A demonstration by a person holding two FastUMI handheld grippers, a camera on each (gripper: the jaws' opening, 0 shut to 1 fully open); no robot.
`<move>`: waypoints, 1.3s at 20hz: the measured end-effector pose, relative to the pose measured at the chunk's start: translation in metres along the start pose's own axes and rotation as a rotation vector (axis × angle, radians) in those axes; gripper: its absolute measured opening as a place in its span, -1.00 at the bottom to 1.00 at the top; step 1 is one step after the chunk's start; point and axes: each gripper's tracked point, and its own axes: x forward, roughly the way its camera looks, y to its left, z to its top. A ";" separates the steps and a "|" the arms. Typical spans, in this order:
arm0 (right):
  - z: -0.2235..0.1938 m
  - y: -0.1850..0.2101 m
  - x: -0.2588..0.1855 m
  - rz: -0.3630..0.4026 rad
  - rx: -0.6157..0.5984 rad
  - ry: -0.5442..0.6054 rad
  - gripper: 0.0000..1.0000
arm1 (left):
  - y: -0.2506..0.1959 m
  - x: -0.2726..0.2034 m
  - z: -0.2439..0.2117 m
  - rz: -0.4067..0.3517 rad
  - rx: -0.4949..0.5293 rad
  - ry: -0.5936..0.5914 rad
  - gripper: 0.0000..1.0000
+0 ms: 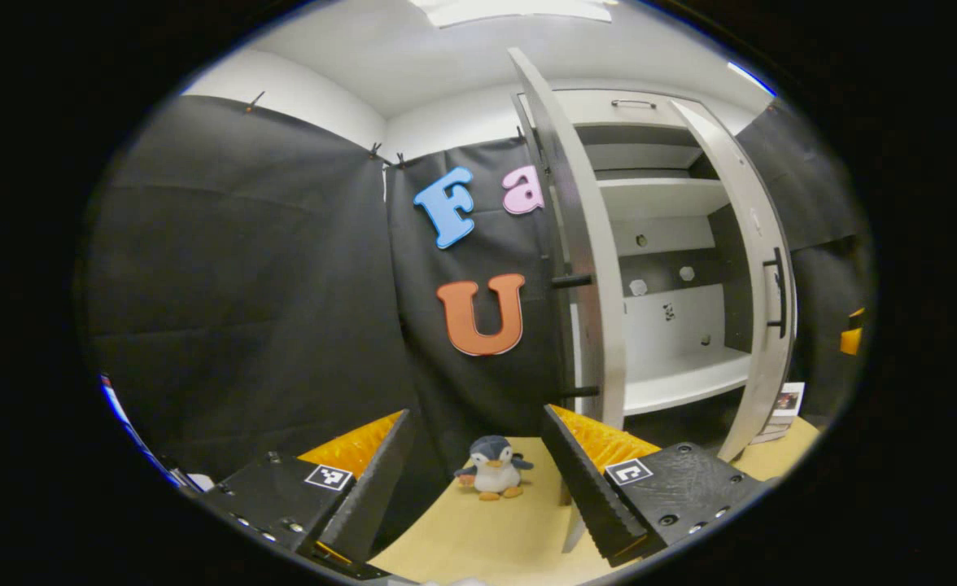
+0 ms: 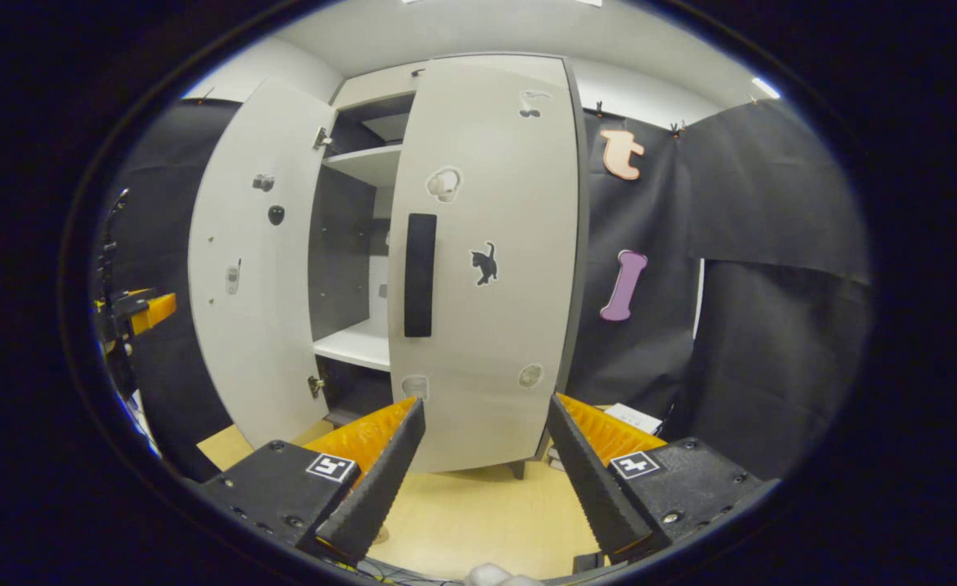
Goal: Grasp the bottle in the cabinet with the left hand and place it on the coaster, then close the right door with the right hand and the left door with the left hand.
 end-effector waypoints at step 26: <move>-0.030 -0.031 -0.035 -0.051 0.095 0.074 0.93 | -0.022 0.058 0.031 -0.035 0.012 -0.011 0.83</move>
